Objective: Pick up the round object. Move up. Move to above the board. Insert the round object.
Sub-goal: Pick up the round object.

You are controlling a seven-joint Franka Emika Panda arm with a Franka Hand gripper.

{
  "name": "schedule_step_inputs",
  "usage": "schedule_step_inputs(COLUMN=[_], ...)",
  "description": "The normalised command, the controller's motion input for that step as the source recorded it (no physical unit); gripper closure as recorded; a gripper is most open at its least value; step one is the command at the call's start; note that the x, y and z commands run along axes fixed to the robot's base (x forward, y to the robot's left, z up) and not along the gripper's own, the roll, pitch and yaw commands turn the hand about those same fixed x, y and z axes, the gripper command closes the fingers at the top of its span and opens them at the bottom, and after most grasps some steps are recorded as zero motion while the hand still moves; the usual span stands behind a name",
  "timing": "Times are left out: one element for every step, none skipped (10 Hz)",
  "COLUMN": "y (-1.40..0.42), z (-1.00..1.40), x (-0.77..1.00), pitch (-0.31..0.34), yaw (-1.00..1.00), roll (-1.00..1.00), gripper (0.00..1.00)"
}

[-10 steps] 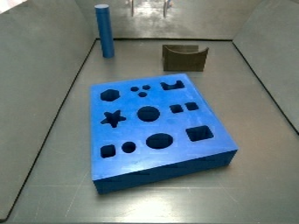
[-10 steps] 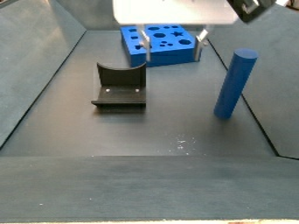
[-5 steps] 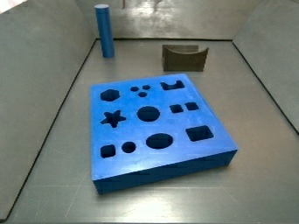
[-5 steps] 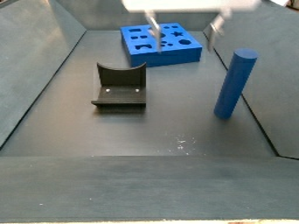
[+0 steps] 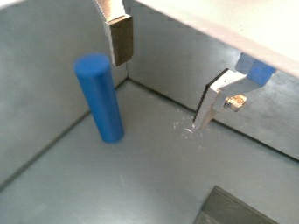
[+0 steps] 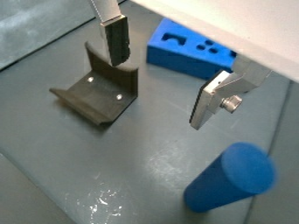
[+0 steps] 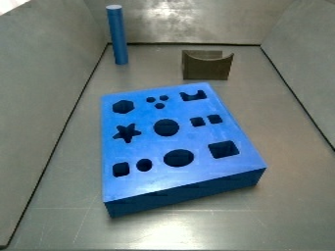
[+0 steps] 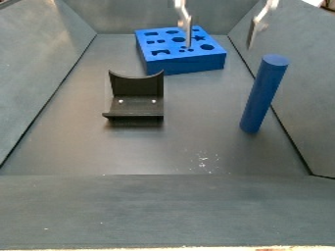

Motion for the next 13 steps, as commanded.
schedule_step_inputs(y=[0.18, 0.27, 0.27, 0.03, 0.00, -0.11, -0.28, -0.11, 0.00, 0.07, 0.05, 0.07, 0.00], z=[-0.15, -0.09, -0.04, 0.00, -0.02, -0.30, -0.23, 0.00, -0.08, -0.49, -0.60, -0.23, 0.00], x=[-0.21, -0.94, -0.89, -0.78, 0.00, -0.44, -0.59, -0.14, -0.05, -0.53, -0.43, -0.27, 0.00], pitch=[0.000, -0.183, -0.174, -0.200, 0.000, -0.186, -0.177, -0.146, 0.000, -0.237, -0.149, -0.083, 0.000], yaw=[0.00, -0.30, -0.37, -0.39, 0.00, 0.14, 0.55, 0.45, 0.00, 0.49, 0.70, 0.42, 0.02], roll=[0.00, 0.00, 0.00, 0.00, 0.00, -0.12, 0.00, -0.06, 0.00, -0.24, -0.12, -0.01, 0.00], gripper=[0.00, 0.00, 0.00, 0.00, 0.00, 0.00, 0.00, 0.00, 0.00, 0.00, 0.00, 0.00, 0.00])
